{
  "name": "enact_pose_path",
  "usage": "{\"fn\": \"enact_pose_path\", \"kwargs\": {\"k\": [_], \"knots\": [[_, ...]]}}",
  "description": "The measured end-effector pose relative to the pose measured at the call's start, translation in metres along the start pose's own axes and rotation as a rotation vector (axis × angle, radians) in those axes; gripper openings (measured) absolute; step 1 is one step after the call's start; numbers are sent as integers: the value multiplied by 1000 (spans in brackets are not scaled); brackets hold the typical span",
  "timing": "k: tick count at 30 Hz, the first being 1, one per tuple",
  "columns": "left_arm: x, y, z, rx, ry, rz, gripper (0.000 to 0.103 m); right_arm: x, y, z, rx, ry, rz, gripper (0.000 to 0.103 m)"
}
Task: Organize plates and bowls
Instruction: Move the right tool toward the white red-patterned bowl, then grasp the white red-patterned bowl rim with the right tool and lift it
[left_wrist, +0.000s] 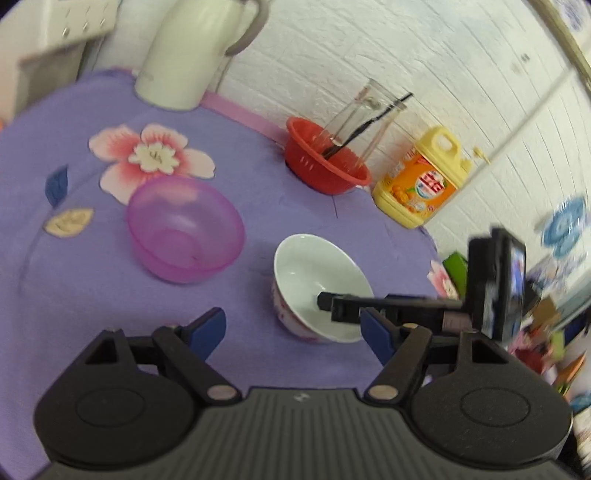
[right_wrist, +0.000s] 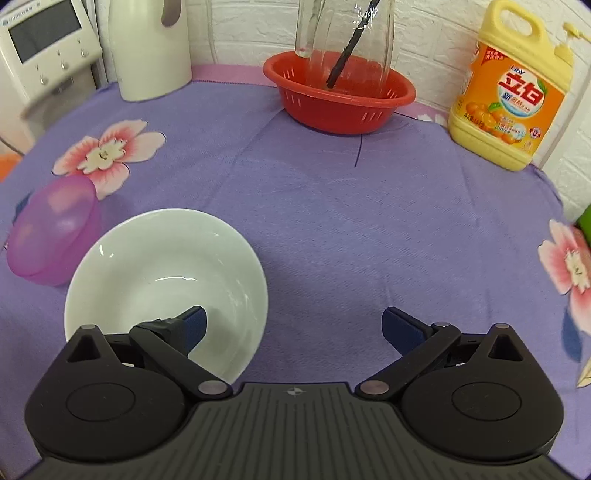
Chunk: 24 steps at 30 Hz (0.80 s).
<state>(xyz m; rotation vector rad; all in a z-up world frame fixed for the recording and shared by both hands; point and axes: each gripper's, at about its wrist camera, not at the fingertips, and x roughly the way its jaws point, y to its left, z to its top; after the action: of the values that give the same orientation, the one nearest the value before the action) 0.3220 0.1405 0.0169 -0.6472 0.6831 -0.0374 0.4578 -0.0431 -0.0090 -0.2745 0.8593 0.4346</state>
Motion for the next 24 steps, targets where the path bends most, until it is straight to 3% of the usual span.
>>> {"fn": "enact_pose_path", "kwargs": {"k": [7,12,24], "knots": [[36,4,-3,-169,24,72,74,8,-1,-8,38,-67,49,103],[42,5,4,-175,-9,117,74,17,-13,-11,102,-117,91,103],[73,-15,9,-167,-44,148,74,14,-13,-18,18,-165,143,103]]}}
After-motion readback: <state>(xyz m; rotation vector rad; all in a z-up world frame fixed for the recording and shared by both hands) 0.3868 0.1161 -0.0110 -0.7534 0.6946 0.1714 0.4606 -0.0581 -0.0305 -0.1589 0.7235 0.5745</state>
